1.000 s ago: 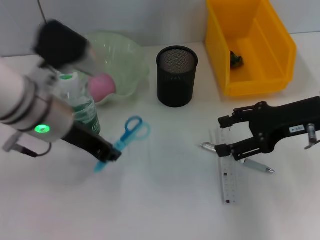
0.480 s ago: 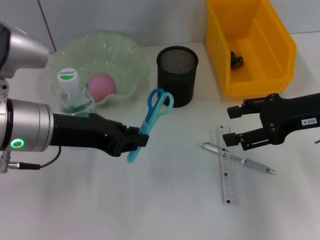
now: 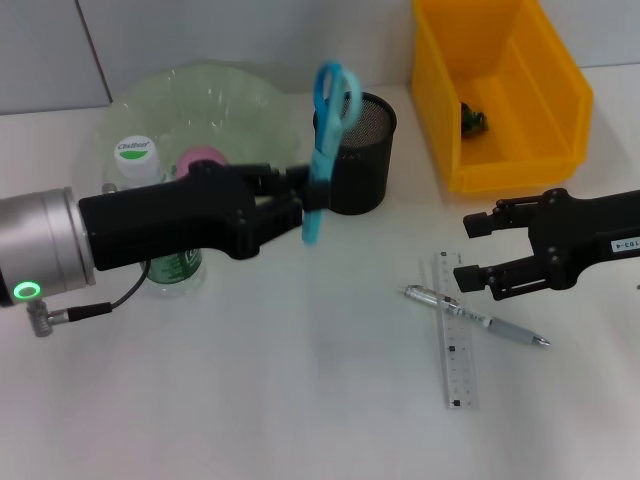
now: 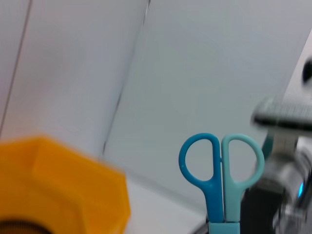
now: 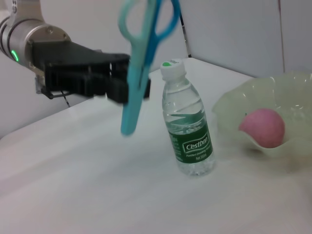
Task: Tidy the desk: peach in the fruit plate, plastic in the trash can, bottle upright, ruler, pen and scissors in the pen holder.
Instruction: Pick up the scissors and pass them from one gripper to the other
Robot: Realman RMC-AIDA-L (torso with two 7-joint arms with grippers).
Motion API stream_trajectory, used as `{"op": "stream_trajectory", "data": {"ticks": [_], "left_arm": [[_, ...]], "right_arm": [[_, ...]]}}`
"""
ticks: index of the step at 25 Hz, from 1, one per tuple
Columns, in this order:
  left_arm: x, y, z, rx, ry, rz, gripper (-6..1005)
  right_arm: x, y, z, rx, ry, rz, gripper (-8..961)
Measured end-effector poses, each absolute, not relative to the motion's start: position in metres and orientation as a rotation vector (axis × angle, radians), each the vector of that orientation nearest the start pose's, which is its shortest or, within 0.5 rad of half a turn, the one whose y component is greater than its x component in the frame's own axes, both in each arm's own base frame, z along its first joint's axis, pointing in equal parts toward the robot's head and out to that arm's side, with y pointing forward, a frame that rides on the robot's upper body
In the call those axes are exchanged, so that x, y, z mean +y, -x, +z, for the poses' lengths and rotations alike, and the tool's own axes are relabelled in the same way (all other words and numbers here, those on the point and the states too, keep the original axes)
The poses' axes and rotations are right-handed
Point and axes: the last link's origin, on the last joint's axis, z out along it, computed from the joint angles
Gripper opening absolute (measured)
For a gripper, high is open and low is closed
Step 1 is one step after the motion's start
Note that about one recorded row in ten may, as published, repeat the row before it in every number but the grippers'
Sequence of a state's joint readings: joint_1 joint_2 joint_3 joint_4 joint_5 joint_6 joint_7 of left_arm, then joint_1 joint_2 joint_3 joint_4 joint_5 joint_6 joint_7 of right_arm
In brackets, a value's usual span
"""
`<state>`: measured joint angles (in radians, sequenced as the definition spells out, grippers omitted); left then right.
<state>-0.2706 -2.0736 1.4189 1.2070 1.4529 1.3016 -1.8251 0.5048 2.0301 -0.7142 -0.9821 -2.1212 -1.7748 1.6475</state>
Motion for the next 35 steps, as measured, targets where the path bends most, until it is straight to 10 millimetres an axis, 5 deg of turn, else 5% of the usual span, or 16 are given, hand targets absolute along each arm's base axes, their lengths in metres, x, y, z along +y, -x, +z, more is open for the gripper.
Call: {"op": "stream_trajectory", "data": {"ticks": [12, 24, 35], "left_arm": [[0.298, 0.197, -0.047, -0.433, 2.444, -1.272, 234], [0.302, 0.204, -0.083, -0.545, 2.154, -1.181, 238], [0.29, 0.191, -0.101, -0.498, 2.006, -1.102, 241]], "right_arm": [[0.325, -0.251, 0.062, 0.625, 2.846, 0.468, 819], [0.323, -0.245, 0.062, 0.522, 2.761, 0.668, 819], [0.317, -0.246, 0.035, 0.446, 2.602, 1.038, 818]]}}
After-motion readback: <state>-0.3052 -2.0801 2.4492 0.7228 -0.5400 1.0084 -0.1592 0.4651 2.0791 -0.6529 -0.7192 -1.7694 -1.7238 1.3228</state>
